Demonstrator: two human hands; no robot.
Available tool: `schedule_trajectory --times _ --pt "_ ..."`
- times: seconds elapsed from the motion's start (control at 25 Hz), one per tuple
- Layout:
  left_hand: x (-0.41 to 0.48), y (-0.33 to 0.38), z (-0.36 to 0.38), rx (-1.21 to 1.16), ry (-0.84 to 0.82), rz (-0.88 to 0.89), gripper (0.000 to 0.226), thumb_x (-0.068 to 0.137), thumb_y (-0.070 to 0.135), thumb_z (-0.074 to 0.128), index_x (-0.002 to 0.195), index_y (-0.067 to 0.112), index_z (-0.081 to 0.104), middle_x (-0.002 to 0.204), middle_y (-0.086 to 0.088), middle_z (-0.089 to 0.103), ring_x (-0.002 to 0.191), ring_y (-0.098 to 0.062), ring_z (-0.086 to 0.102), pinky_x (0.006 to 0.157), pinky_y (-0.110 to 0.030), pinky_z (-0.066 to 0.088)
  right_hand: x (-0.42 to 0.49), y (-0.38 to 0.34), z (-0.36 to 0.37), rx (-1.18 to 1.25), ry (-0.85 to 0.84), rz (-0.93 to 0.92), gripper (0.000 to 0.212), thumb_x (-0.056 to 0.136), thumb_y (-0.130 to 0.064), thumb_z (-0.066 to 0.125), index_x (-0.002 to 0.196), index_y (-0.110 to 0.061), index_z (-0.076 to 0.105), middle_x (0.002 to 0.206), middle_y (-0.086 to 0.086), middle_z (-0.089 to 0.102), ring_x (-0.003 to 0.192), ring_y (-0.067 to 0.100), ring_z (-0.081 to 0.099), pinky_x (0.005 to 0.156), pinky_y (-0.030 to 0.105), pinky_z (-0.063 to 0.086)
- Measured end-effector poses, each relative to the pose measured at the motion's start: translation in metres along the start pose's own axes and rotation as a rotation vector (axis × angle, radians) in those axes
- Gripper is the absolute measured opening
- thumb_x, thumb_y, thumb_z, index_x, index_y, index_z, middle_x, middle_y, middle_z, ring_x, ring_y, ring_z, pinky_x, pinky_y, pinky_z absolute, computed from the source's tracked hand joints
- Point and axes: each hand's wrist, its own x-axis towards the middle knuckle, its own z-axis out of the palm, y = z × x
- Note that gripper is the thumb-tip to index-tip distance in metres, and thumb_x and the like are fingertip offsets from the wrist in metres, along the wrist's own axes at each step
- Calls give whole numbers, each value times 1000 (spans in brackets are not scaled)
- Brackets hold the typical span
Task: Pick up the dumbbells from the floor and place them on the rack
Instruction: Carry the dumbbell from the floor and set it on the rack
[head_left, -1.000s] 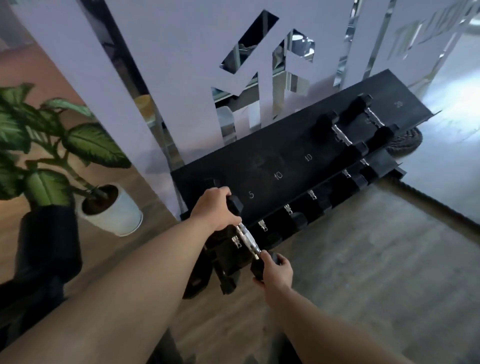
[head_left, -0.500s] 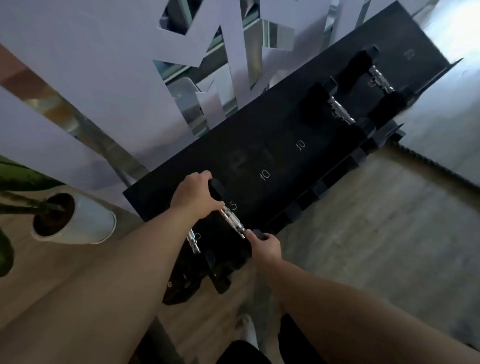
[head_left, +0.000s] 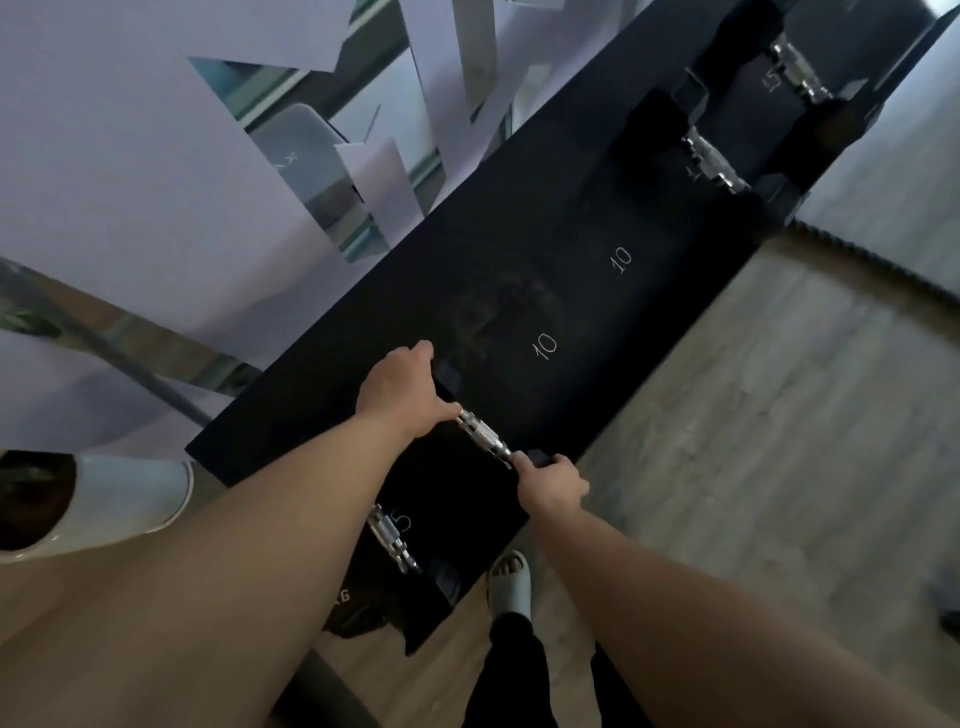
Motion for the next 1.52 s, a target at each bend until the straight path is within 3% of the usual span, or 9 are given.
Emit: schedule_trajectory --times 0.12,0.28,0.52,0.72,0.92,1.12,1.24,1.36,1.52 --pt "8 3 23 -36 -14 11 64 75 45 87 123 17 54 116 -7 63 96 -24 61 67 -34 45 3 1 6 24 9 81 68 98 -33 64 156 -14 34 153 16 22 126 37 50 108 36 39" --pt "9 1 36 -42 -30 -1 63 87 42 79 136 13 52 132 -10 61 118 -30 60 84 -41 54 -2 8 15 -91 34 3 64 98 -28 63 155 -20 36 151 14 23 131 39 42 109 37 36" --pt "6 -9 21 41 -157 44 68 95 42 68 151 19 39 145 -7 54 129 -30 53 91 -43 51 -1 2 -10 -412 -142 -106 62 98 -28 59 152 -10 37 150 23 27 132 39 45 111 38 42" --pt "-13 -29 -7 68 -205 78 69 92 49 66 153 28 41 145 -2 54 126 -27 54 94 -44 50 -24 -11 -20 -388 -71 -287 65 94 -40 64 150 -20 40 150 14 33 135 36 40 108 44 41" --pt "-45 -48 -28 62 -128 99 60 89 53 68 142 28 53 138 1 57 118 -23 58 90 -44 53 -44 4 -21 -337 -126 -384 54 91 -42 65 139 -19 53 135 9 54 122 29 54 102 43 49" --pt "-72 -71 -16 96 -199 43 73 86 53 73 148 27 46 146 -3 50 127 -27 52 97 -47 51 -57 44 4 -291 -236 -253 66 86 -52 67 140 -18 49 138 10 50 109 26 62 94 45 57" --pt "-79 -92 3 24 -279 -18 81 83 48 78 151 26 41 148 -5 44 130 -30 47 102 -50 49 -64 69 27 -207 -238 -68 75 79 -61 71 138 -21 48 136 9 48 99 25 60 85 45 60" --pt "-80 -106 15 -67 -241 -45 85 83 36 83 153 26 37 149 -7 43 131 -31 47 106 -51 47 -73 85 54 -144 -231 154 82 71 -66 76 135 -25 47 135 10 48 104 30 57 72 48 63" --pt "-73 -117 27 -93 -221 -15 96 79 30 87 156 26 32 151 -7 45 132 -30 50 107 -50 47 -80 95 94 -111 -241 265 86 67 -64 81 136 -27 43 141 12 40 107 33 53 79 53 61"
